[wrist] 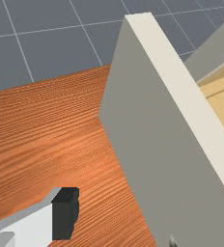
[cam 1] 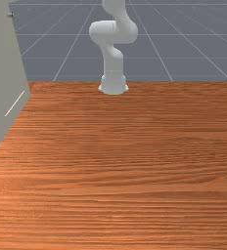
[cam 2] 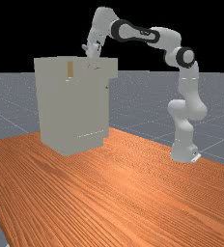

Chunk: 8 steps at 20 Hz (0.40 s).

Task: Open the drawer

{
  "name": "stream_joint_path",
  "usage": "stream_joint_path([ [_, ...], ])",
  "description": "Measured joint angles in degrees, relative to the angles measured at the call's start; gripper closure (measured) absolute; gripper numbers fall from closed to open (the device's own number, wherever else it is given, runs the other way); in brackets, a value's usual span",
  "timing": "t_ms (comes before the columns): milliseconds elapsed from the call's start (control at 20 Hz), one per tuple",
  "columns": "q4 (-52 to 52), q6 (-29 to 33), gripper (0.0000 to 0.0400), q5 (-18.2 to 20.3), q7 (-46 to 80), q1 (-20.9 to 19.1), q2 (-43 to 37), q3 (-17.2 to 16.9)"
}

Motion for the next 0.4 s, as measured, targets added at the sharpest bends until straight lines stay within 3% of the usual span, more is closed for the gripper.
stream_joint_path([
  [400,-8.36,-1.65,0.0000,0.15,9.51,4.15,-8.41,10.52],
])
